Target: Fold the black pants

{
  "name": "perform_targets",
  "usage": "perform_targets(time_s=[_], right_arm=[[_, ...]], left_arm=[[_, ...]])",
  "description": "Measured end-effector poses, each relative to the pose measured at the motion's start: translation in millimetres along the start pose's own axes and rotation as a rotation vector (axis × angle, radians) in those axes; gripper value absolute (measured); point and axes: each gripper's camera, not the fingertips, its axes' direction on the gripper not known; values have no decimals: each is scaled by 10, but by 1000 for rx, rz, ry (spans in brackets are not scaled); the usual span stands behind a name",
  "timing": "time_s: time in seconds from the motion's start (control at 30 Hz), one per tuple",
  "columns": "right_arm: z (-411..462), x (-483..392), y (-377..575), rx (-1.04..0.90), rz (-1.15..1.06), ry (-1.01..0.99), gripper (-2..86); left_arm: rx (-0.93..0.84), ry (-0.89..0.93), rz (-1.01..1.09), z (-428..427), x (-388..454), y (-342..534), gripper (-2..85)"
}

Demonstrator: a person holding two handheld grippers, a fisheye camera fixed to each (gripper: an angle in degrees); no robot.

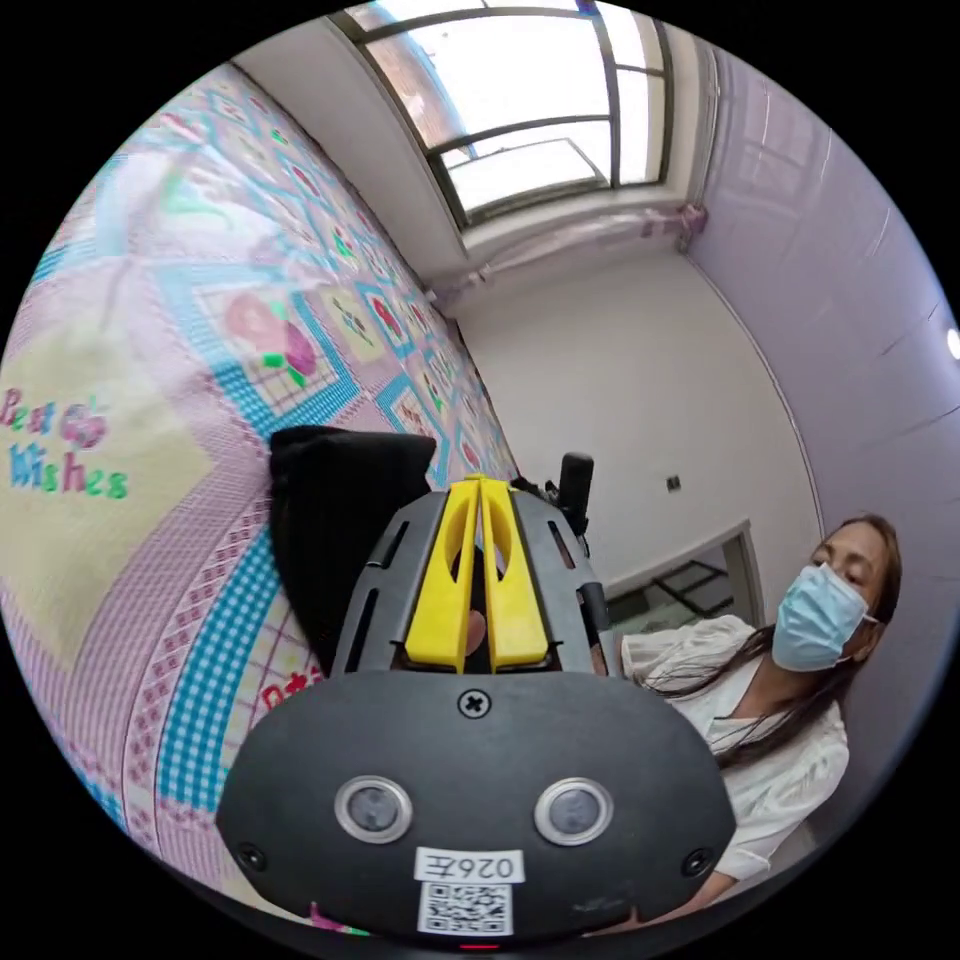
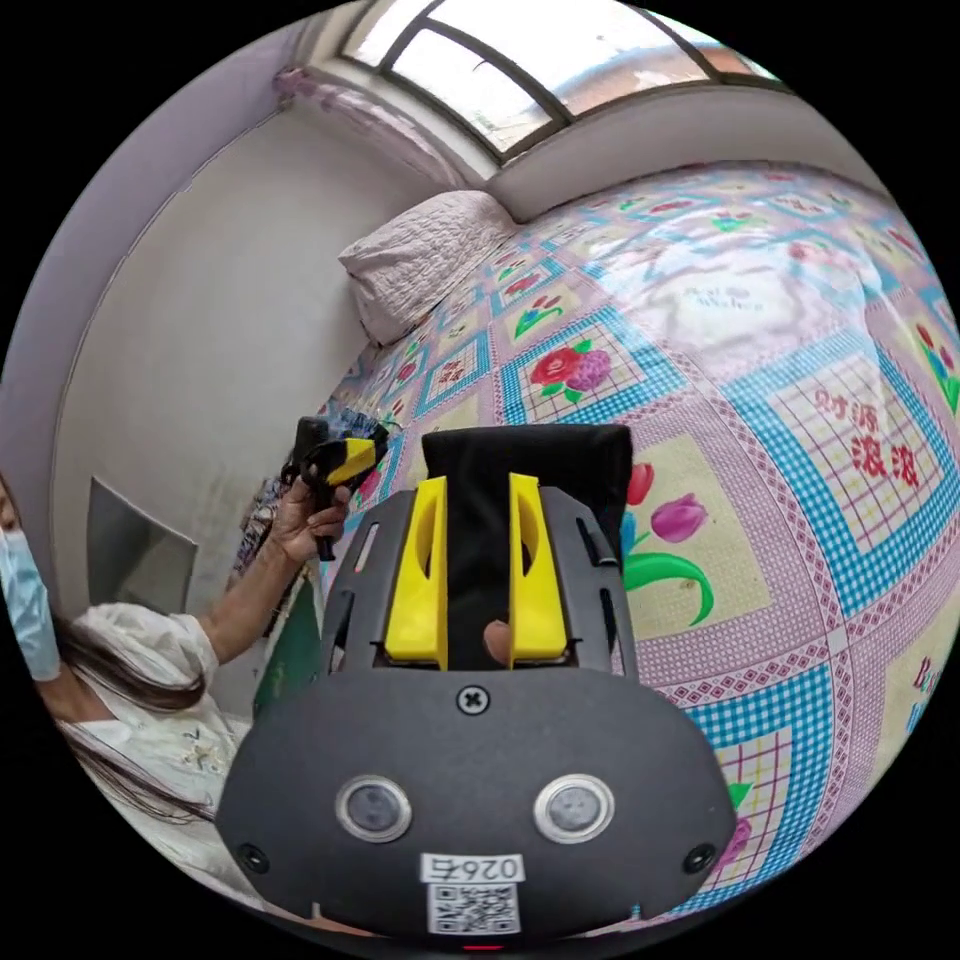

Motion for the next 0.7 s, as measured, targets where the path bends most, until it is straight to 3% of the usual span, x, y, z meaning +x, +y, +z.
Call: perform_targets(time_s=[0.1, 0.2, 0.23, 0.27, 0.33, 0.43, 0.5, 0.53, 0.6, 0.67, 0.7], right_arm=[[324, -455, 4, -60, -71, 71, 36], [717, -706, 212, -142, -114, 262, 2], [833, -703, 257, -179, -126, 320, 0], [1057, -623, 339, -271, -103, 422, -5], [997, -634, 441, -234, -62, 379, -7], [561, -1015, 704, -74, -119, 332, -9], [379, -1218, 1025, 4, -149, 230, -9], [406, -1213, 1103, -4, -137, 211, -9], [805, -1032, 1369, -134, -98, 224, -10], [711, -954, 1468, -9, -55, 159, -9], [666, -936, 1429, -41, 8, 111, -9]], left_arm=[[-133, 5, 52, 725, -79, -112, -10], [-232, -353, 54, 1176, -402, -266, -10], [-303, -378, 39, 1321, -613, -284, -10], [-252, -266, -77, 1296, -803, -260, -10], [-224, -248, -102, 1301, -829, -177, -10], [-245, -351, 64, 1364, -465, 108, -10], [-225, -458, 128, 1430, -372, 345, -10], [-274, -611, 142, 1576, -478, 468, -10], [-273, -535, 129, 1679, -725, 573, -10], [-214, -361, -42, 1563, -986, 666, -10], [-187, -347, -45, 1531, -968, 720, -10]])
